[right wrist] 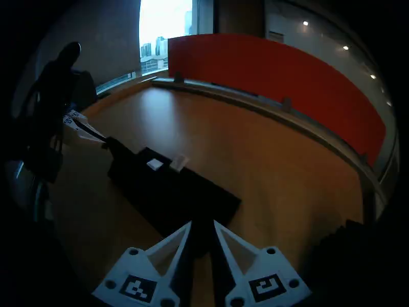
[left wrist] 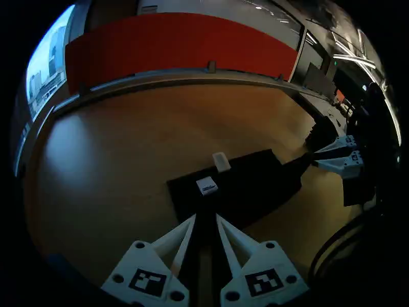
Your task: Fold towel
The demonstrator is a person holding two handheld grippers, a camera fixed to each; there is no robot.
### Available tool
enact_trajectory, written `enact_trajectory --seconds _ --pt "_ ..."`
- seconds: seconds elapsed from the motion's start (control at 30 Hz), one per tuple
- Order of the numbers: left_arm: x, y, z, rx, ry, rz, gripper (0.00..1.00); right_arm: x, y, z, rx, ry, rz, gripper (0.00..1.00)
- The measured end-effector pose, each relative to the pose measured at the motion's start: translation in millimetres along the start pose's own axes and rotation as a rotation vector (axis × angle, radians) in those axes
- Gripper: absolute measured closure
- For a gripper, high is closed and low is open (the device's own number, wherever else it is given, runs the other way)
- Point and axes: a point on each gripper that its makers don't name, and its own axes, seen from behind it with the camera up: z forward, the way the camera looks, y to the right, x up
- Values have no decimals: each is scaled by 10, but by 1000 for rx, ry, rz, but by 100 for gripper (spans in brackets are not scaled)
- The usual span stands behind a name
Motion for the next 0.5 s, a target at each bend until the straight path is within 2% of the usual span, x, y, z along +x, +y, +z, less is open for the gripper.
enact_trajectory --seconds 0.5 --pt "-41 -104 366 18 -18 7 88 -154 127 351 -14 -43 11 84"
